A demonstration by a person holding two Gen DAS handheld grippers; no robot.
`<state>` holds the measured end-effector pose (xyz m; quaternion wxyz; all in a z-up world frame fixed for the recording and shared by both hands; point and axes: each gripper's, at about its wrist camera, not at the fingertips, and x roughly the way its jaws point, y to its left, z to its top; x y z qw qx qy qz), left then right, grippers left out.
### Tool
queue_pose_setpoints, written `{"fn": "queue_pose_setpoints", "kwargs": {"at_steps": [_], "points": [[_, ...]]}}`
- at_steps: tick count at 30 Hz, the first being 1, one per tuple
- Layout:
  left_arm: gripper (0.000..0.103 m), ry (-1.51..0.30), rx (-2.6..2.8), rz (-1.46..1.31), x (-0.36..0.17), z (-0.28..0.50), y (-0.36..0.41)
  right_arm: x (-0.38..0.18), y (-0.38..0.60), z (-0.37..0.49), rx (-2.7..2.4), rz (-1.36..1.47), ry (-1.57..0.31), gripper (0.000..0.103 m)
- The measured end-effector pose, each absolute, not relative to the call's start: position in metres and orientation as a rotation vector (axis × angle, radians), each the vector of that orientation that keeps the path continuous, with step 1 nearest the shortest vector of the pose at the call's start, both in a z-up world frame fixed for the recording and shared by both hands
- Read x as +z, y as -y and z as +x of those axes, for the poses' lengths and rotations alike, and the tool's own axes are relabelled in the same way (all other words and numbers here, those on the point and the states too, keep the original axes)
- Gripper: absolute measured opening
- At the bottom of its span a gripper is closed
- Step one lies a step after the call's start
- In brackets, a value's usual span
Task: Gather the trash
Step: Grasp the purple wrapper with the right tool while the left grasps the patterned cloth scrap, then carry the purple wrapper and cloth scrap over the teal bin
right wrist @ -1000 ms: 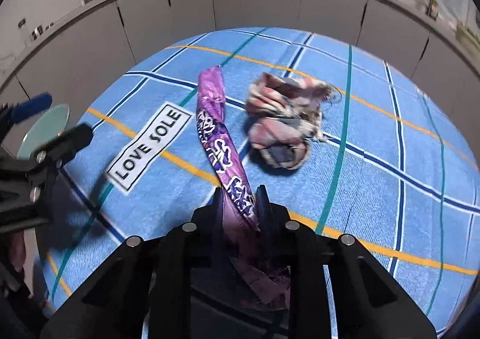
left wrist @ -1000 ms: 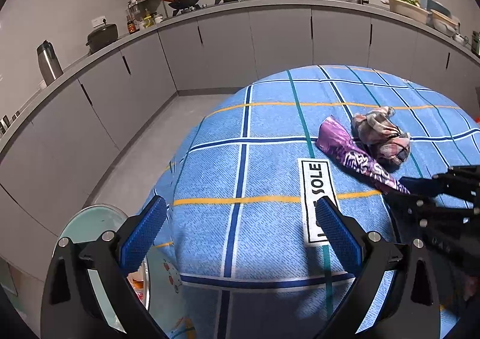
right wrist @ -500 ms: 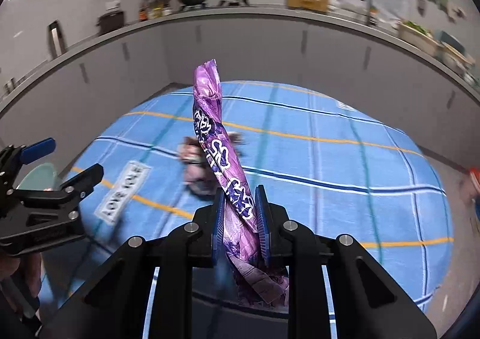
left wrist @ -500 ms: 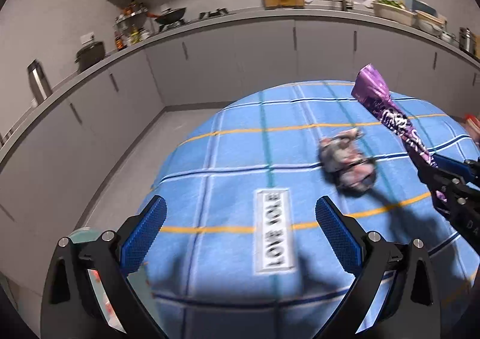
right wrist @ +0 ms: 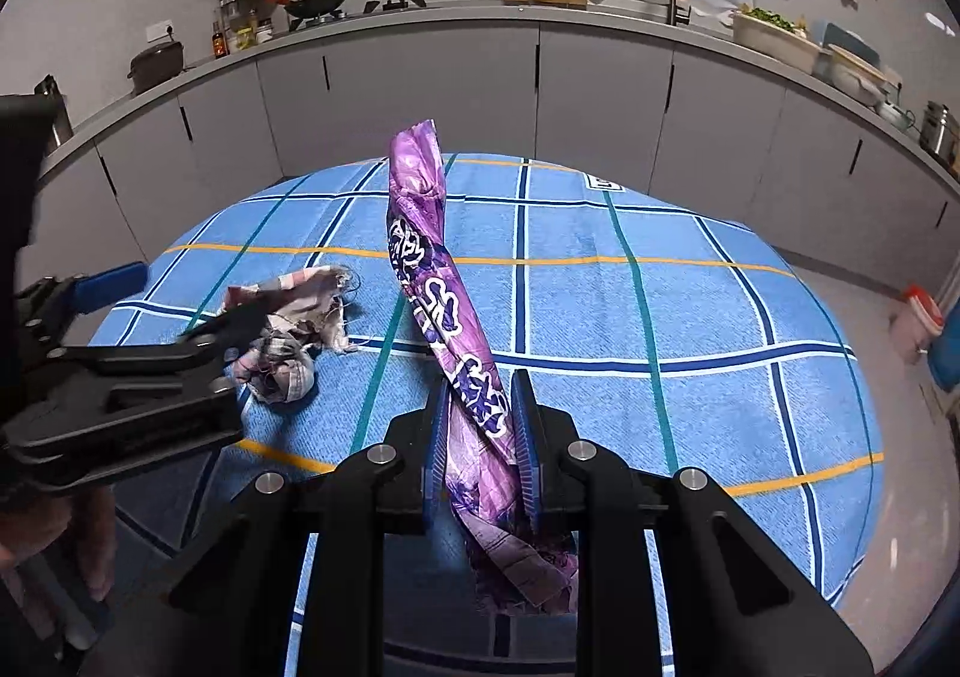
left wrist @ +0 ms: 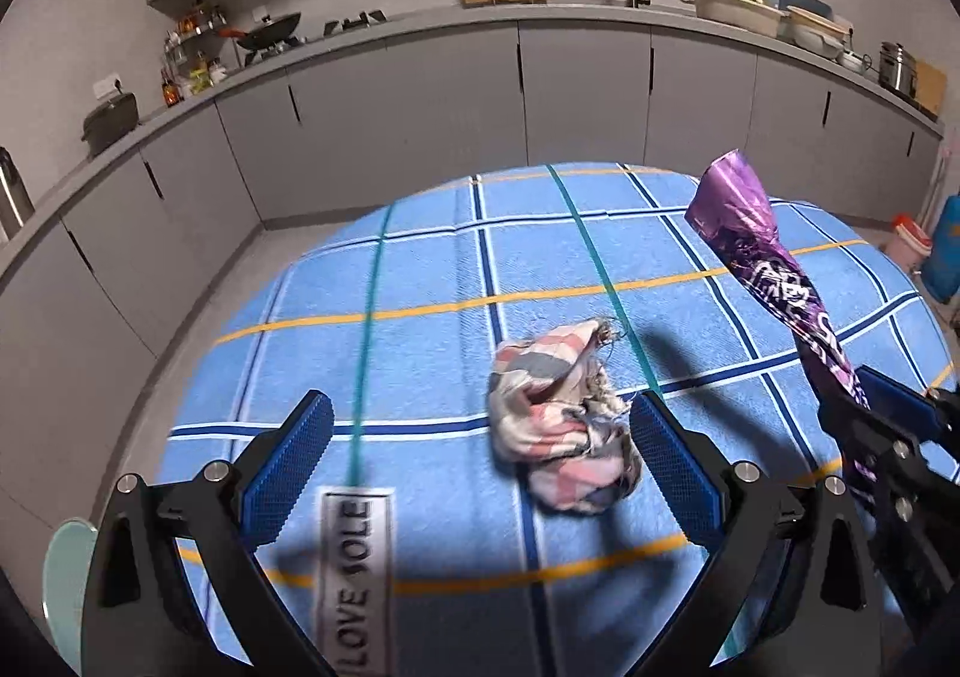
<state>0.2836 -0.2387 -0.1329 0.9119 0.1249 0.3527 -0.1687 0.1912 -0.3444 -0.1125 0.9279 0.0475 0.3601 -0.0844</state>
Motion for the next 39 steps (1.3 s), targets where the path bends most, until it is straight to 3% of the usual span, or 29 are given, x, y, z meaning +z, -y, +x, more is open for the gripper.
{"fn": "queue_pose_setpoints", "kwargs": {"at_steps": [5, 7, 10, 14, 39], "points": [[0.066, -0.788, -0.409, 0.244, -0.146, 0.288, 0.246, -0.115, 0.341, 0.19, -0.163, 0.1, -0.744, 0.022], [0.026, -0.804, -0.444, 0.25, -0.148, 0.284, 0.248, -0.115, 0.341, 0.189, -0.16, 0.1, -0.745, 0.022], [0.013, -0.809, -0.452, 0.253, -0.146, 0.278, 0.243, -0.111, 0.336, 0.185, -0.154, 0.096, -0.739, 0.022], [0.008, -0.783, -0.455, 0.252, -0.134, 0.262, 0.23, -0.104, 0.329, 0.175, -0.149, 0.095, -0.724, 0.022], [0.007, -0.691, -0.325, 0.174, -0.089, 0.183, 0.101, -0.062, 0.226, 0.146, 0.037, 0.065, -0.657, 0.022]]}}
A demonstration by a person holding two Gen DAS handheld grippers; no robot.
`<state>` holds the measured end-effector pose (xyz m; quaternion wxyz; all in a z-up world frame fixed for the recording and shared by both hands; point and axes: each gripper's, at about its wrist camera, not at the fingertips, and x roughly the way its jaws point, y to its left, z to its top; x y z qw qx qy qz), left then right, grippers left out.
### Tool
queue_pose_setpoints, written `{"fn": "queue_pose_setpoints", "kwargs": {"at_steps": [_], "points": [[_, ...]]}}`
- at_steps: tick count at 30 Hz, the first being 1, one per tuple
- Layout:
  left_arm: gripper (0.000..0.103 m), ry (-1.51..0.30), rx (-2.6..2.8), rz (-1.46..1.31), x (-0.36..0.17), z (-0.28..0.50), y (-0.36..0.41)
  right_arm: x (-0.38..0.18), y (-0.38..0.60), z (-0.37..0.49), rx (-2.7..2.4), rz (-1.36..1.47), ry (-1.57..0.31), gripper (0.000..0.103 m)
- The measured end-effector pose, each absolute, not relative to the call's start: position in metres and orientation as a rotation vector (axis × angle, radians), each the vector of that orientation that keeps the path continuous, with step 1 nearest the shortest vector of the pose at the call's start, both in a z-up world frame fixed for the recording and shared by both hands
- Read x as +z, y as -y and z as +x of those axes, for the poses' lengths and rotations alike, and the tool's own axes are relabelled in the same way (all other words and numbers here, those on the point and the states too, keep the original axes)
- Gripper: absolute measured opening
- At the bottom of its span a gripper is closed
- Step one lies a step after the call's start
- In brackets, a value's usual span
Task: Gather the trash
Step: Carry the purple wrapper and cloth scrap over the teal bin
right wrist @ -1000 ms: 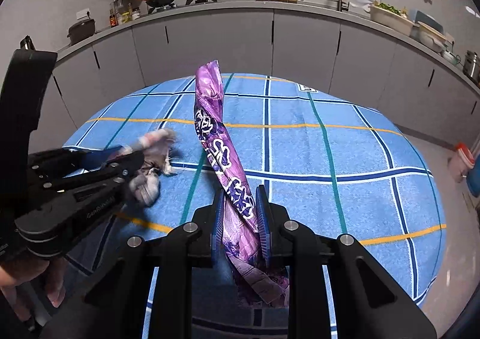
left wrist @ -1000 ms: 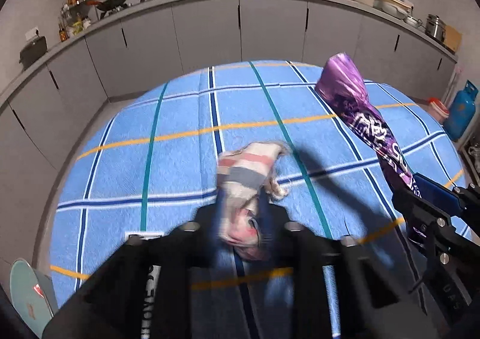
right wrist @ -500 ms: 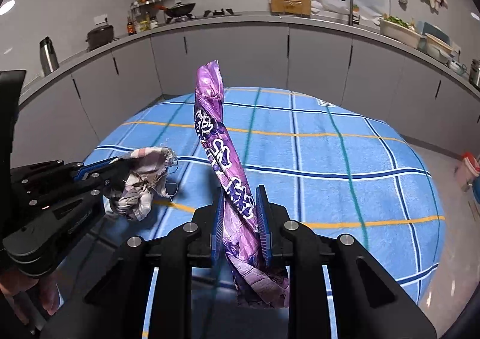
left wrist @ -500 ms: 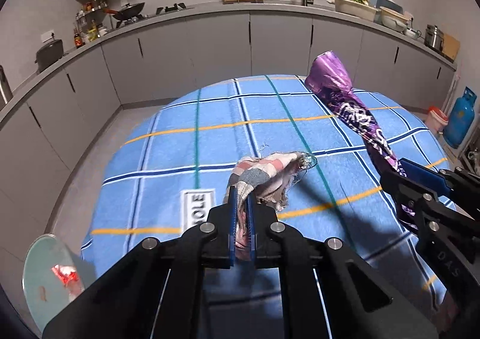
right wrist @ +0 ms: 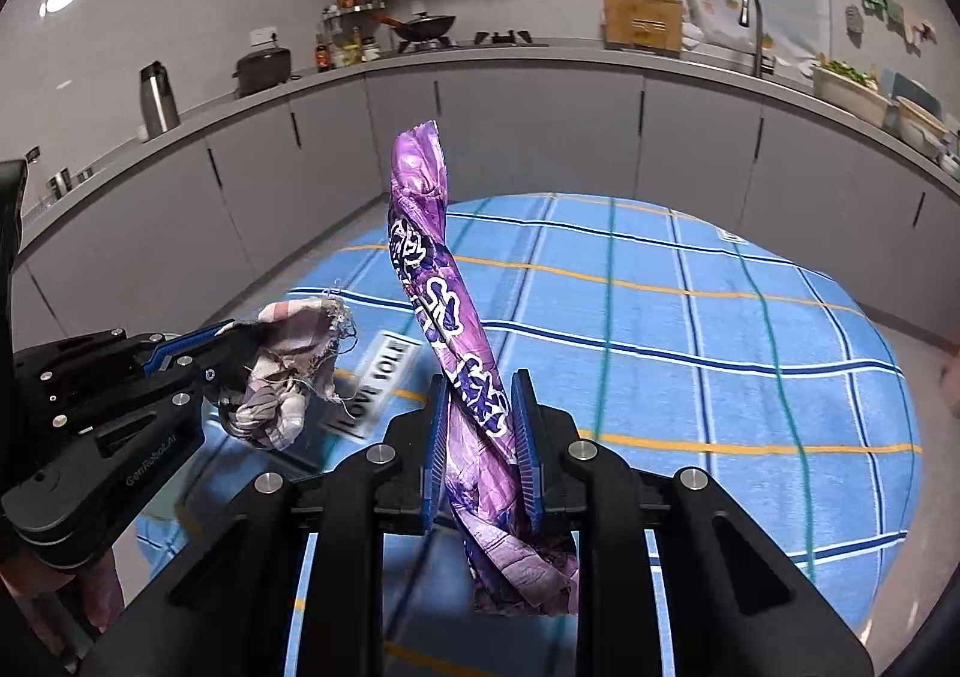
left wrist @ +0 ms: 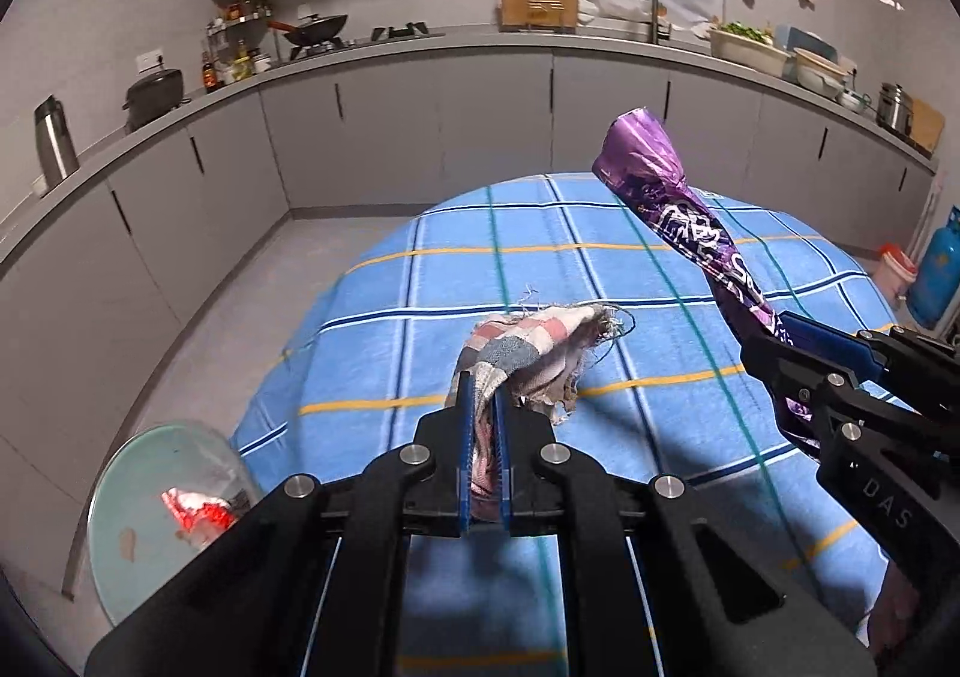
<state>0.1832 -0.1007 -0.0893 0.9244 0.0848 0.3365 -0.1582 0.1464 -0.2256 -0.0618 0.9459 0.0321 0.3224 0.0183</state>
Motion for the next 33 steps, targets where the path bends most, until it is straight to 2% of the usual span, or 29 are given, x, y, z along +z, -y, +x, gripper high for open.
{"fn": "queue_pose_setpoints", "kwargs": {"at_steps": [14, 33], "points": [[0.005, -0.657, -0.189, 0.108, -0.068, 0.166, 0.014, -0.041, 0.146, 0.158, 0.194, 0.011, -0.632, 0.022], [0.004, -0.658, -0.009, 0.044, -0.065, 0.159, -0.082, -0.032, 0.052, 0.171, 0.383, -0.057, -0.619, 0.022]]}}
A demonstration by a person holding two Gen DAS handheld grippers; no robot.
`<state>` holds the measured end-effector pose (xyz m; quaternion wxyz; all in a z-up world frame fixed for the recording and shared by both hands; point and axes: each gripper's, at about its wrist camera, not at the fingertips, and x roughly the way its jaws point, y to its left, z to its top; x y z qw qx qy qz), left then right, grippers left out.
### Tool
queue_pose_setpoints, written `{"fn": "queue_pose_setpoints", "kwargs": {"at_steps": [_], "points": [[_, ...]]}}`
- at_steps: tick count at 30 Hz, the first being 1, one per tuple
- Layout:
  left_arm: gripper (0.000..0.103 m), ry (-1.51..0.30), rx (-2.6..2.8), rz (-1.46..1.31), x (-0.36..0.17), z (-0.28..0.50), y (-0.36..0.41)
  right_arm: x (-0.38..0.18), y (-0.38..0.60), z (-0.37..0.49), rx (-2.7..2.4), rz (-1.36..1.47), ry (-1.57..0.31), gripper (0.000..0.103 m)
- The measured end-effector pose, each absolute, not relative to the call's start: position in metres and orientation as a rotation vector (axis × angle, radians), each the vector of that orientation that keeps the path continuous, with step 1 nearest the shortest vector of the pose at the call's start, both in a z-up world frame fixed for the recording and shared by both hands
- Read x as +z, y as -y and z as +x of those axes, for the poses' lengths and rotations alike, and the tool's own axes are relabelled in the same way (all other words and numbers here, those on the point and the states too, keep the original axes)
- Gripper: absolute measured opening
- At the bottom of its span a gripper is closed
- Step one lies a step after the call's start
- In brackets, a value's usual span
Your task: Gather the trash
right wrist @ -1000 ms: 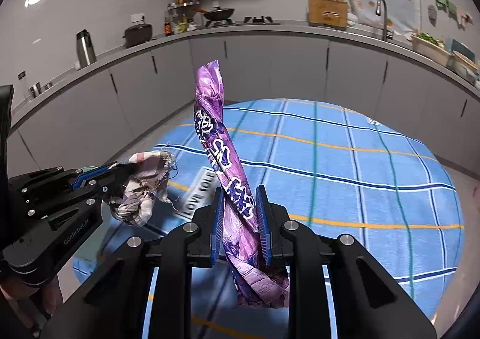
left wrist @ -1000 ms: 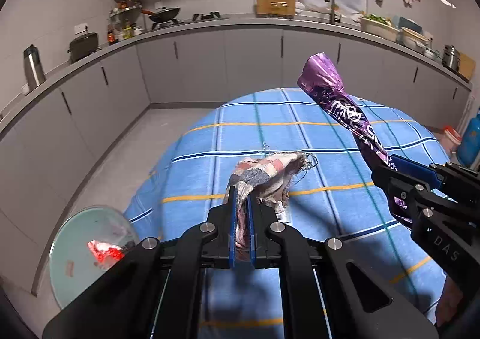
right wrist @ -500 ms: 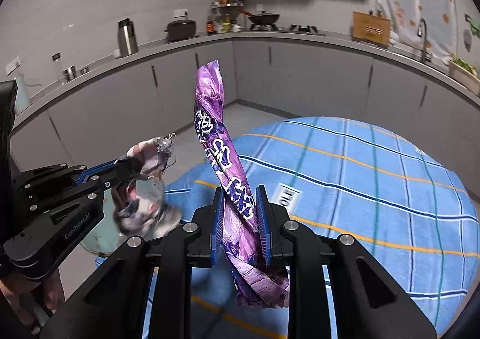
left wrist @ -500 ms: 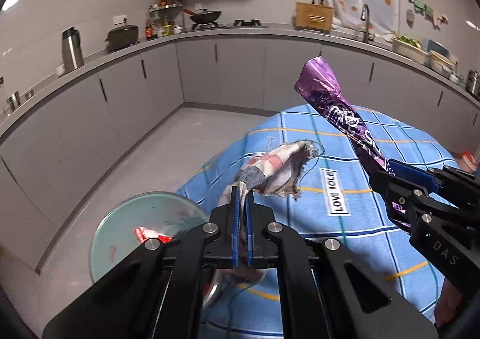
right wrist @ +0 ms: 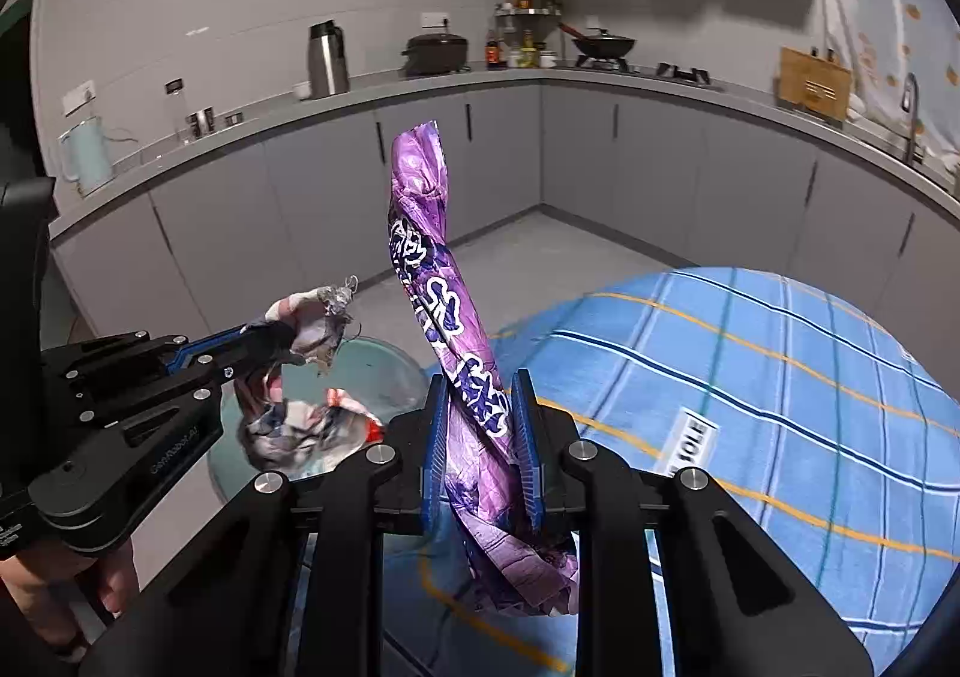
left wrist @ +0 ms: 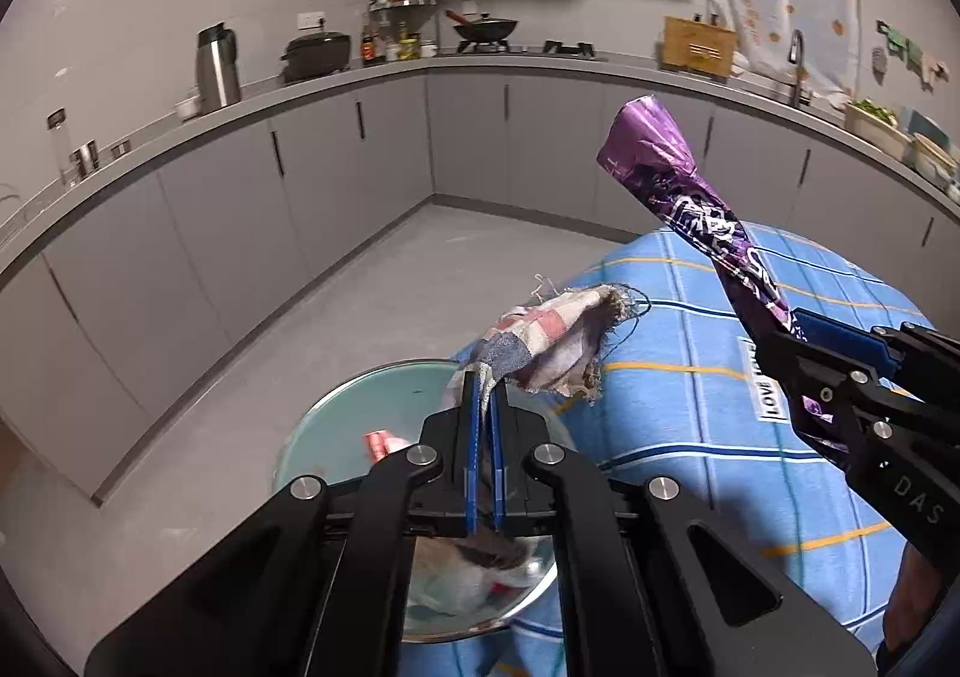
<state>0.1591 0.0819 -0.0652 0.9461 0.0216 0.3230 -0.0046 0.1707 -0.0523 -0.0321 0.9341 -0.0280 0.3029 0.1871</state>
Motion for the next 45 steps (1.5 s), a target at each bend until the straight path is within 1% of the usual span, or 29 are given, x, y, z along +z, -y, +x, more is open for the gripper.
{"fn": "queue_pose_setpoints", "kwargs": {"at_steps": [5, 12, 14, 15, 16, 17, 18, 20, 21, 22, 23, 26, 28, 31, 36, 45], "points": [[0.004, -0.665, 0.037, 0.032, -0.069, 0.156, -0.106, -0.036, 0.027, 0.177, 0.436, -0.07, -0.634, 0.022], [0.004, -0.691, 0.081, 0.0, -0.079, 0.159, -0.135, -0.057, -0.017, 0.189, 0.515, -0.1, -0.695, 0.022], [0.004, -0.707, 0.083, 0.0, -0.086, 0.161, -0.138, -0.066, -0.027, 0.195, 0.542, -0.117, -0.73, 0.024], [0.008, -0.717, 0.09, -0.007, -0.09, 0.161, -0.141, -0.07, -0.033, 0.197, 0.547, -0.131, -0.74, 0.024], [0.013, -0.718, 0.101, -0.016, -0.093, 0.161, -0.142, -0.073, -0.036, 0.199, 0.547, -0.138, -0.739, 0.028], [0.02, -0.724, 0.114, -0.016, -0.096, 0.162, -0.145, -0.076, -0.038, 0.2, 0.543, -0.14, -0.737, 0.032], [0.029, -0.731, 0.123, -0.021, -0.099, 0.162, -0.148, -0.078, -0.039, 0.202, 0.54, -0.143, -0.735, 0.037], [0.039, -0.735, 0.131, -0.032, -0.102, 0.16, -0.153, -0.079, -0.036, 0.202, 0.539, -0.138, -0.734, 0.039], [0.049, -0.734, 0.139, -0.027, -0.103, 0.16, -0.155, -0.078, -0.032, 0.201, 0.538, -0.127, -0.733, 0.046], [0.057, -0.727, 0.152, -0.022, -0.102, 0.158, -0.157, -0.077, -0.029, 0.202, 0.538, -0.114, -0.732, 0.05], [0.059, -0.723, 0.161, -0.024, -0.102, 0.156, -0.159, -0.075, -0.025, 0.201, 0.541, -0.101, -0.728, 0.05], [0.061, -0.718, 0.164, -0.02, -0.098, 0.149, -0.162, -0.069, -0.016, 0.197, 0.529, -0.092, -0.714, 0.052], [0.079, -0.705, 0.176, -0.015, -0.095, 0.143, -0.161, -0.062, -0.007, 0.191, 0.52, -0.07, -0.693, 0.057], [0.088, -0.675, 0.18, -0.01, -0.086, 0.132, -0.159, -0.052, 0.003, 0.178, 0.511, -0.049, -0.656, 0.059], [0.091, -0.637, 0.177, -0.01, -0.069, 0.117, -0.154, -0.037, 0.015, 0.157, 0.501, -0.03, -0.597, 0.062], [0.094, -0.577, 0.166, -0.006, -0.045, 0.091, -0.146, -0.021, 0.025, 0.133, 0.501, -0.014, -0.553, 0.063]]}}
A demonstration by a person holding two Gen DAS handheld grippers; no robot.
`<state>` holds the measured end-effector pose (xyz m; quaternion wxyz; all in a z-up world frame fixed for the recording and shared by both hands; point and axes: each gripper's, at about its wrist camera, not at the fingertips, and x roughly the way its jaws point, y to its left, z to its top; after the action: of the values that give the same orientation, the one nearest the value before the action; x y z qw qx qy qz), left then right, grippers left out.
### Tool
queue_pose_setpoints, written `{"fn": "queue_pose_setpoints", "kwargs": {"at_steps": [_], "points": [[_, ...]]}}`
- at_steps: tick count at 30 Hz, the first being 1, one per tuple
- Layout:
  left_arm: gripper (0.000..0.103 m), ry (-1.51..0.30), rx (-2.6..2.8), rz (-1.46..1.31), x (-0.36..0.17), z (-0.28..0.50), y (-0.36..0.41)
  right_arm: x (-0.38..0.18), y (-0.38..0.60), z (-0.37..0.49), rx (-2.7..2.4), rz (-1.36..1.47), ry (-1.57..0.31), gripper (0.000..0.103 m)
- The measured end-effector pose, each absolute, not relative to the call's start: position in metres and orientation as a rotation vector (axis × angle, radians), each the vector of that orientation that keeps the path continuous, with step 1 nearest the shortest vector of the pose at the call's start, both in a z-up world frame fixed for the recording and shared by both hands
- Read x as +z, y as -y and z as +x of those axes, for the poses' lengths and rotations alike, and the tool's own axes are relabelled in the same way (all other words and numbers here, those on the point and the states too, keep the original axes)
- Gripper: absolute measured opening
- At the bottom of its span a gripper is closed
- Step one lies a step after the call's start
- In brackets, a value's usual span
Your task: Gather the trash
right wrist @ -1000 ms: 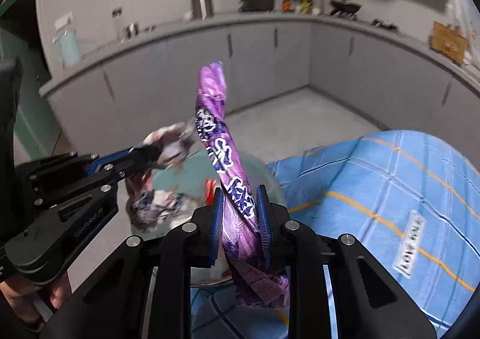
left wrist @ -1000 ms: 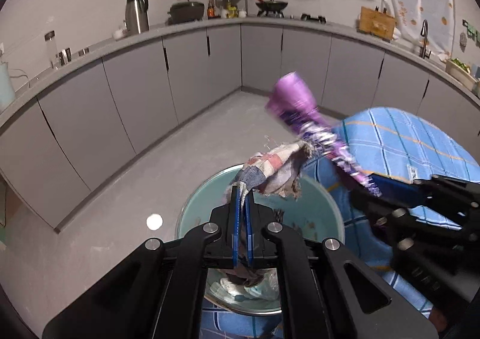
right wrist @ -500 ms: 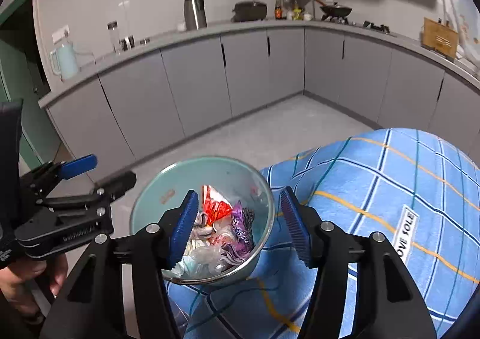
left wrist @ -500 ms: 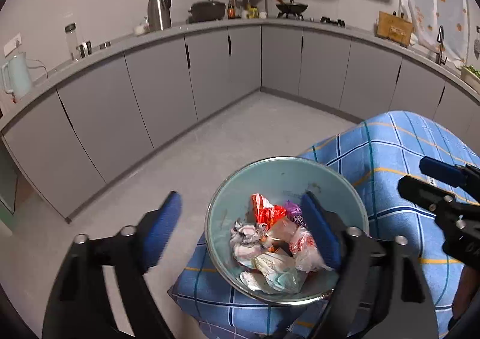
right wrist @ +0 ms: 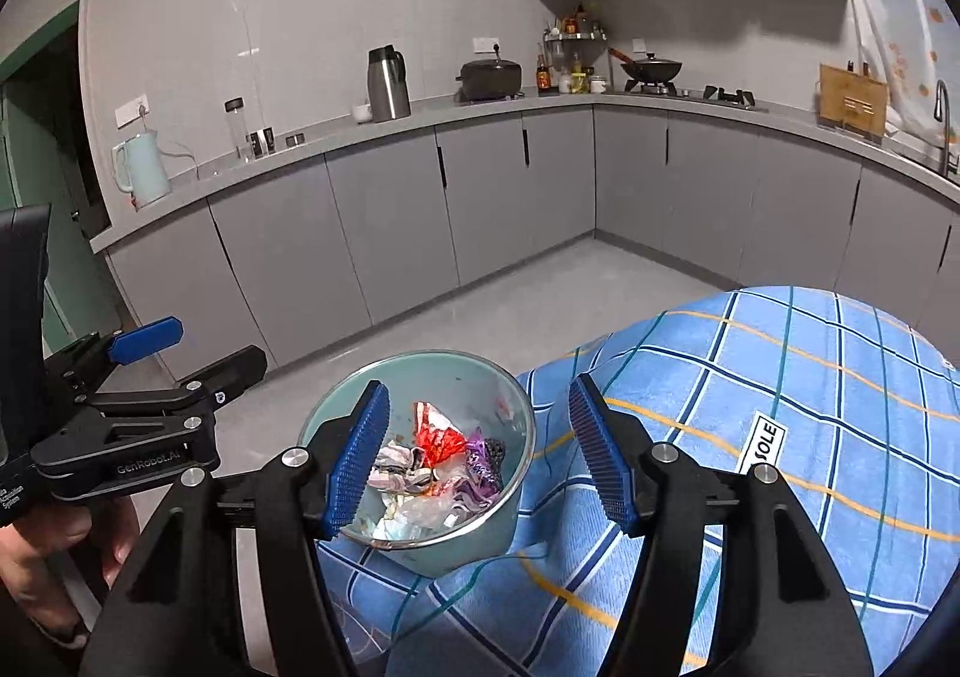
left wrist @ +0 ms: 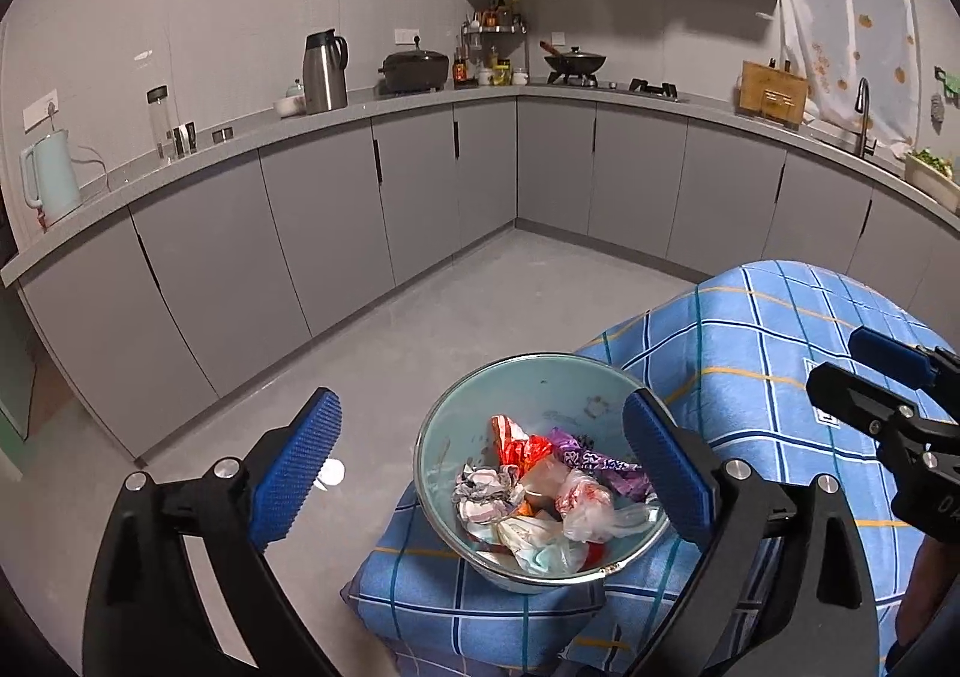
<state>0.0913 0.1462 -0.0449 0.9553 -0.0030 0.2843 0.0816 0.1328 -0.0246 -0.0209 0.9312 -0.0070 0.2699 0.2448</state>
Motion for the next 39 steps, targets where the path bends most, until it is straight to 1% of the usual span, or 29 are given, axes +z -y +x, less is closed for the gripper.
{"fn": "queue_pose_setpoints", "kwargs": {"at_steps": [9, 24, 26, 27, 39], "points": [[0.094, -0.548, 0.16, 0.002, -0.033, 0.079, -0.14, -0.011, 0.026, 0.123, 0.508, -0.012, -0.529, 0.063], [0.095, -0.547, 0.162, 0.001, -0.034, 0.077, -0.142, -0.011, 0.025, 0.119, 0.506, -0.017, -0.521, 0.063], [0.095, -0.548, 0.163, 0.001, -0.034, 0.077, -0.143, -0.011, 0.026, 0.119, 0.506, -0.016, -0.52, 0.066], [0.097, -0.547, 0.163, 0.002, -0.034, 0.077, -0.143, -0.011, 0.026, 0.118, 0.505, -0.014, -0.516, 0.067], [0.098, -0.546, 0.186, 0.01, -0.033, 0.075, -0.147, -0.005, 0.026, 0.113, 0.506, -0.007, -0.485, 0.067]]}}
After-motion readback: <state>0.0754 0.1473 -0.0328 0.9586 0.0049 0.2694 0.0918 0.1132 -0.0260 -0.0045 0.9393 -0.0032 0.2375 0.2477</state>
